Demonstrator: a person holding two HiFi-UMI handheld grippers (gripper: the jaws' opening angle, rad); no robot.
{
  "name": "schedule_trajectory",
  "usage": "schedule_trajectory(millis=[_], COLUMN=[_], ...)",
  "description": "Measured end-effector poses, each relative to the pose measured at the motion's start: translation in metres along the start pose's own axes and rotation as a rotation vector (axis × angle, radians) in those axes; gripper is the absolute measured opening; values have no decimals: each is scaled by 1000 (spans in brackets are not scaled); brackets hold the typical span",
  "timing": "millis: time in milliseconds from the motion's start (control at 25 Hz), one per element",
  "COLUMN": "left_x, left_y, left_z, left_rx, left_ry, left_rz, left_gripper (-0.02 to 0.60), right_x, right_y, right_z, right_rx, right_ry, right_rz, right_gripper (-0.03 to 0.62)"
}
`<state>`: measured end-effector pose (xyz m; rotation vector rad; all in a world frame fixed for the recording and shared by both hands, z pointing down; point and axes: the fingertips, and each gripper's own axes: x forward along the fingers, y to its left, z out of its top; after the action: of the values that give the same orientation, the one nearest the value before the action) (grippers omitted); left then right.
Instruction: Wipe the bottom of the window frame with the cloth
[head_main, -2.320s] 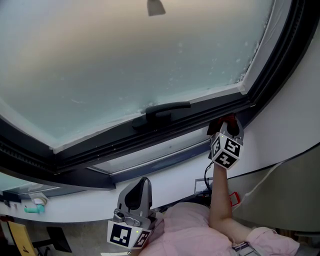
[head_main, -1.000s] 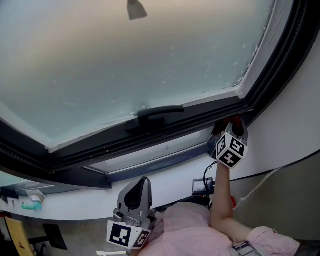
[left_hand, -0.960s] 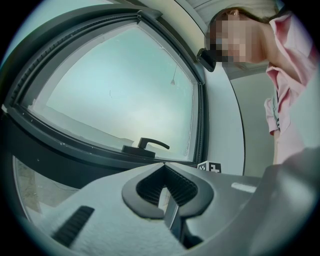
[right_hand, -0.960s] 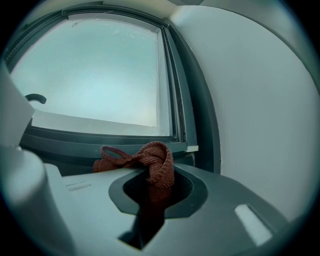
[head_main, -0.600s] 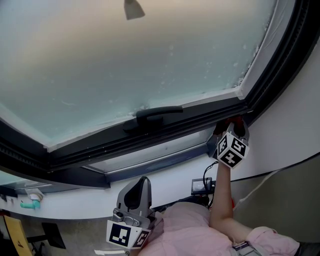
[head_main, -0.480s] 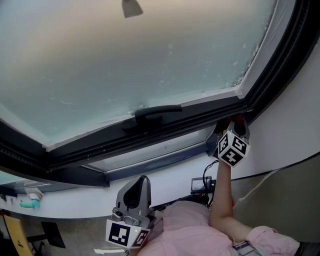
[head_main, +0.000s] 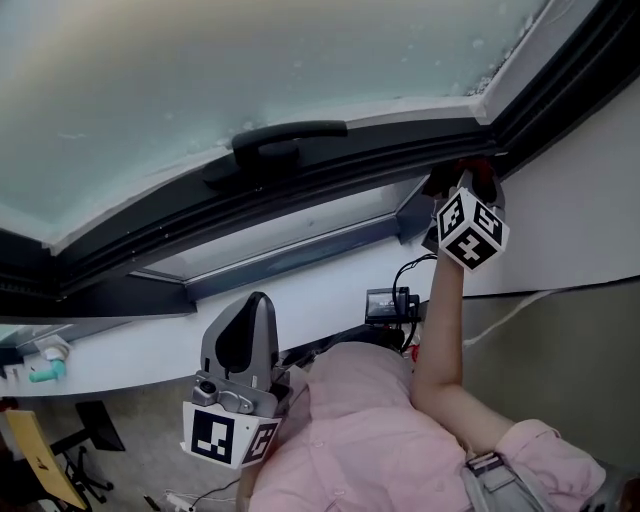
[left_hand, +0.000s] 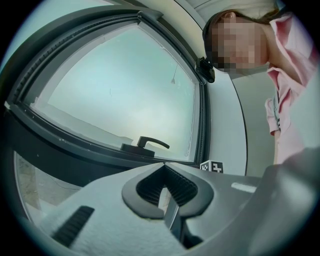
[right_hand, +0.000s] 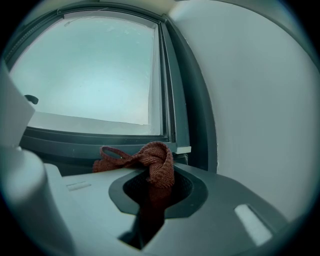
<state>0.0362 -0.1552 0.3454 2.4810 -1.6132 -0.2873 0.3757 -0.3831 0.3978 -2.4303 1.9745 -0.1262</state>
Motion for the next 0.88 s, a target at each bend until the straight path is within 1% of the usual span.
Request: schedule_trajectory(millis=[360,880], left_x=[2,10], left_y=[0,-6], left_z=[-4,-8], left_rx=[-12,-18], left_ry=[0,4], left_rz=[20,19], left_gripper=[2,2], right_x=[5,13], right_y=[-10,-23], right_z=[0,1], right_rx=[-8,-13], right_ry=[6,7], right_rz=[-10,-24], right_gripper=[44,44])
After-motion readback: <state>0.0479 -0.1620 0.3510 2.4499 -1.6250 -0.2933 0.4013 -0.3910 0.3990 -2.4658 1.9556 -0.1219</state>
